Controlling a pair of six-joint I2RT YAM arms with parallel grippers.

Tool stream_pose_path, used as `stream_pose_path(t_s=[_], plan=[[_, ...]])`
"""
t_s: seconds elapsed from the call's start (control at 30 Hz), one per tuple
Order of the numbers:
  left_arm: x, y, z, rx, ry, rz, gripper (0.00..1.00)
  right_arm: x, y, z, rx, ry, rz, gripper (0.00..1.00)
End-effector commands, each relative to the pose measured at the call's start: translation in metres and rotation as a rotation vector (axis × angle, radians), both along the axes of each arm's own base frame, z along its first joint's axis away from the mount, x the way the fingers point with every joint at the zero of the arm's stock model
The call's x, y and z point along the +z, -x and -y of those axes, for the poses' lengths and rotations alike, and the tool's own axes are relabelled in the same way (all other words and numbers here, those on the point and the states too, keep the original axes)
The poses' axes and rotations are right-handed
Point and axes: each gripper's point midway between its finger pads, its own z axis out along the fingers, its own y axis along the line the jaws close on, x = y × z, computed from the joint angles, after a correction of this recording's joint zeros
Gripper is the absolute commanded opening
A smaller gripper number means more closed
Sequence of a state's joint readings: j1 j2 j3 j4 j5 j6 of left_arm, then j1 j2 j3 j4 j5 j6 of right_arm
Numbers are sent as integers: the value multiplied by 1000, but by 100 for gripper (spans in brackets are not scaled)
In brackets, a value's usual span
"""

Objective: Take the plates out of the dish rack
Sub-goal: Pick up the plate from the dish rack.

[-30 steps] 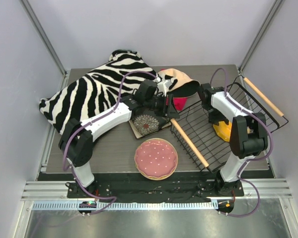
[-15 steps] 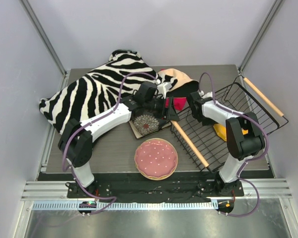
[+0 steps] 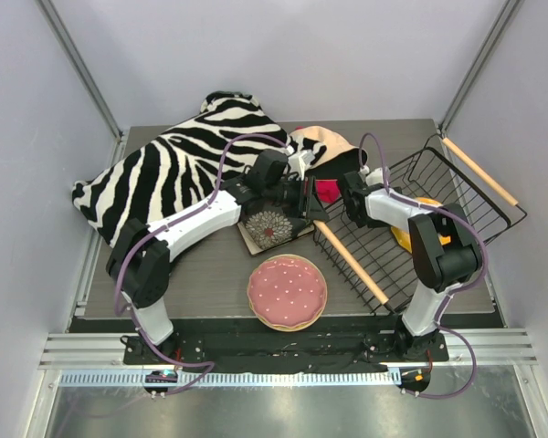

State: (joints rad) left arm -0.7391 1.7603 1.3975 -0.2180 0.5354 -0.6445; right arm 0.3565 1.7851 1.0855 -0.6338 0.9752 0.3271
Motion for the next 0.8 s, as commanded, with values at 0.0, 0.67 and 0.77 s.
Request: stream_pose_path(t_s=[0.0, 0.67, 0.77], plan=[[-7, 9, -10, -42, -43, 5, 0, -20, 28, -26, 191, -72, -279, 67], [14, -78, -35, 60, -102, 116, 0, 41, 58, -6, 36, 17, -239, 76], [31, -75, -28, 1, -51, 162, 21, 56, 59, 1, -34, -13, -148, 76]])
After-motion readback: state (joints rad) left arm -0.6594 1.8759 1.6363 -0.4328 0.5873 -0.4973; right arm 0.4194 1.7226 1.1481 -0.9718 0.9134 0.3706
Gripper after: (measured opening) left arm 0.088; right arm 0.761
